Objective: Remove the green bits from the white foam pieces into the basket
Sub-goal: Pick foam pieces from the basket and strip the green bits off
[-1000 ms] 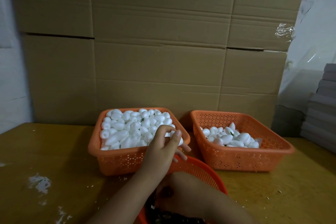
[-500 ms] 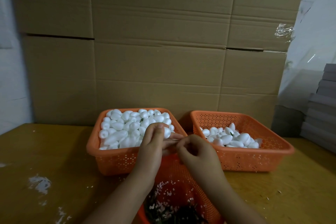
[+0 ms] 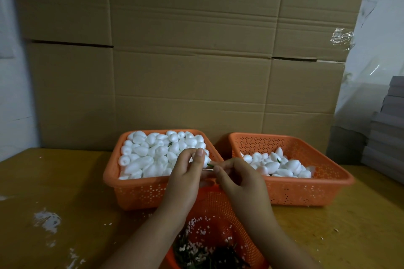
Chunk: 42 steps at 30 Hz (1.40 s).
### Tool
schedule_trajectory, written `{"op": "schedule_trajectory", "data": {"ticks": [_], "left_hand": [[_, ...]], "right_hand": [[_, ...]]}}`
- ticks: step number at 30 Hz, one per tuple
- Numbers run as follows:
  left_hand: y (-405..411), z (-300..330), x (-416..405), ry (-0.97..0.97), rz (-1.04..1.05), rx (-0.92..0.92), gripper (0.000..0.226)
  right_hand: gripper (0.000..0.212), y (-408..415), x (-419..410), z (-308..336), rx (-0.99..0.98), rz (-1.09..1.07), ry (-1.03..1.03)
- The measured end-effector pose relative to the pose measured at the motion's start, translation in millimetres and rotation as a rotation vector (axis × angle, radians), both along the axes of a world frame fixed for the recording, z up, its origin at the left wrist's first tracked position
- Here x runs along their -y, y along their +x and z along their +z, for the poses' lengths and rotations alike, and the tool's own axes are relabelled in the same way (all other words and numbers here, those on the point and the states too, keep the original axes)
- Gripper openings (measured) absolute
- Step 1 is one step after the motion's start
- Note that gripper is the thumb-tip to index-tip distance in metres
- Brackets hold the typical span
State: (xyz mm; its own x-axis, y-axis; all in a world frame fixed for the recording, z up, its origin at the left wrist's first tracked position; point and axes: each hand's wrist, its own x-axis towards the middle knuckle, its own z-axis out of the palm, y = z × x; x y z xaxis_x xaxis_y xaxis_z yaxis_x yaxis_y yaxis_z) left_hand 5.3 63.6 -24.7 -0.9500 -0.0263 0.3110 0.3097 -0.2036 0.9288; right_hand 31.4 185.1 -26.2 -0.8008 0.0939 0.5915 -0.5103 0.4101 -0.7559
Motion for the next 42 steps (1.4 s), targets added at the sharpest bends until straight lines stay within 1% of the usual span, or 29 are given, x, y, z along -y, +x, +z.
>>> {"op": "schedule_trajectory", "data": {"ticks": [5, 9, 12, 14, 17, 21, 24, 29, 34, 39, 42], "left_hand": [[-2.1, -3.5, -1.0, -0.062, -0.031, -0.023, 0.019], [-2.3, -7.2, -0.2, -0.110, -0.034, -0.042, 0.038], [-3.1, -7.0, -0.9, -0.191, -0.013, -0.085, 0.042], [-4.0, -7.7, -1.4, -0.177, -0.014, -0.078, 0.040], [-4.4, -8.4, -2.3, -0.152, -0.006, -0.069, 0.032], [-5.3, -6.9, -1.8, -0.114, 0.002, -0.059, 0.036], [-4.2, -5.3, -3.1, -0.108, -0.021, -0.057, 0.033], [1.3, -0.3, -2.9, -0.039, -0.092, -0.031, 0.029], [3.5, 0.0, -1.4, -0.066, -0.120, -0.076, 0.015], [2.3, -1.0, 0.1, -0.106, -0.095, -0.117, 0.015], [1.9, -1.8, -0.2, -0.106, -0.074, -0.132, 0.016]], "right_hand": [[0.014, 0.0, -1.1, -0.7, 0.017, 0.007, -0.004], [0.014, 0.1, -2.1, -1.2, 0.021, 0.007, -0.002], [0.015, -0.3, -2.8, -1.4, 0.008, -0.019, 0.019], [0.015, -0.3, -2.6, -1.7, 0.000, -0.029, 0.021], [0.014, -0.1, -2.4, -1.9, 0.001, -0.016, -0.007], [0.014, -1.3, -1.0, -1.7, 0.039, 0.022, -0.025], [0.014, -3.2, -2.1, -1.9, 0.042, 0.014, -0.056], [0.018, -5.7, -4.6, 0.6, 0.071, 0.022, -0.141], [0.029, -3.7, -6.2, 1.5, 0.093, 0.047, -0.149], [0.037, -3.2, -4.6, 2.3, 0.098, 0.080, -0.168], [0.036, -3.8, -3.8, 1.8, 0.105, 0.088, -0.188]]}}
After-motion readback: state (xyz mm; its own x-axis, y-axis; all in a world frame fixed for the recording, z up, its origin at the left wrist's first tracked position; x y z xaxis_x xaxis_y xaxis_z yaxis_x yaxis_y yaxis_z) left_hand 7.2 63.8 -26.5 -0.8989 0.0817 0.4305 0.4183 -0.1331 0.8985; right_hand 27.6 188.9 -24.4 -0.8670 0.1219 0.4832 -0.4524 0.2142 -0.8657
